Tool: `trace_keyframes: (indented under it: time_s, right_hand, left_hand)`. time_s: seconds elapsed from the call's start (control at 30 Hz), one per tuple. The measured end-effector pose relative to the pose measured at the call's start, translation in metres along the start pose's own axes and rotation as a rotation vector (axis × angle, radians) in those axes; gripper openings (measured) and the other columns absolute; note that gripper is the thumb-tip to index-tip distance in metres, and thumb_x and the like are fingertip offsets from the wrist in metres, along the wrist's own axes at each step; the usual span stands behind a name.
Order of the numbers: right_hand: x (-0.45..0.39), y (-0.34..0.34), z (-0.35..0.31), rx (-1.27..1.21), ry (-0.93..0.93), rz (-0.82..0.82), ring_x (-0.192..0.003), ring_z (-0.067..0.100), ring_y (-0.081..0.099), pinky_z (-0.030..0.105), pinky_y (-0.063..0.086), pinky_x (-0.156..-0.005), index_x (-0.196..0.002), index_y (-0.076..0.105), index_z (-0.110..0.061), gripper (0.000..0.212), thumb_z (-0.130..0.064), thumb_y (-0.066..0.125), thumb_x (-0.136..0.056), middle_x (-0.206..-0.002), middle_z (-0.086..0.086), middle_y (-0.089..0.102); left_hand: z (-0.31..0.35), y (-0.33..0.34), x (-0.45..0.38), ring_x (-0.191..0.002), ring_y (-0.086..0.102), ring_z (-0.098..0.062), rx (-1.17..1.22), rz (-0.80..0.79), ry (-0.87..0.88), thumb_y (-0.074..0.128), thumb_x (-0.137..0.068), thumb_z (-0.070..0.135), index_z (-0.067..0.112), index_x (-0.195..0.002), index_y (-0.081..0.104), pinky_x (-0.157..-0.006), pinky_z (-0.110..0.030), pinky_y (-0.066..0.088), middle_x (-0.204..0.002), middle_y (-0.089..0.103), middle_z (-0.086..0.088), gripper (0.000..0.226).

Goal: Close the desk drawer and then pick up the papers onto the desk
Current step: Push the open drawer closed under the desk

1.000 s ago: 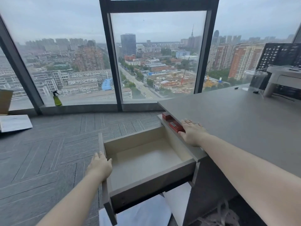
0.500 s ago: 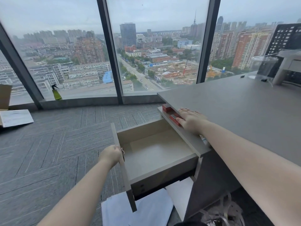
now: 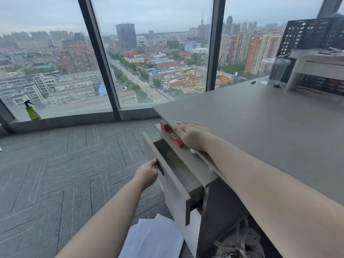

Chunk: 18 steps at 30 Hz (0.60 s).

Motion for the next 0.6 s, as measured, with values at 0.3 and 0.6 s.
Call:
trace_keyframes:
  time_s: [0.3,0.6]
  right_hand:
    - [-0.019,0.003,0.007,0.000,-0.036,0.007,-0.149,0.006,0.010,0.032,0.003,-0.120,-0.151,0.024,-0.027,0.054,-0.043,0.015,-0.100,-0.161,-0.012,0.017]
    - [-0.020,0.002,0.005,0.029,-0.057,0.011,-0.150,0.008,0.009,0.034,0.004,-0.120,-0.150,0.026,-0.026,0.053,-0.041,0.016,-0.101,-0.161,-0.010,0.017]
  left_hand:
    - [0.024,0.030,-0.029,-0.132,0.044,-0.026,0.056,-0.049,0.030,0.029,-0.081,-0.004,0.032,-0.143,0.036,-0.106,-0.033,0.041,-0.152,0.038,0.001,0.072]
    - [0.015,0.024,-0.040,-0.134,0.044,-0.021,-0.096,0.046,0.106,0.051,-0.088,0.004,0.025,-0.138,0.046,-0.105,-0.027,0.036,-0.144,0.050,0.000,0.055]
Point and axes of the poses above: each hand's wrist, its own x-axis away from the middle knuckle, its own y-axis out of the palm, z = x × y, the point moved 4 cm from there along -x, towards the middle knuckle
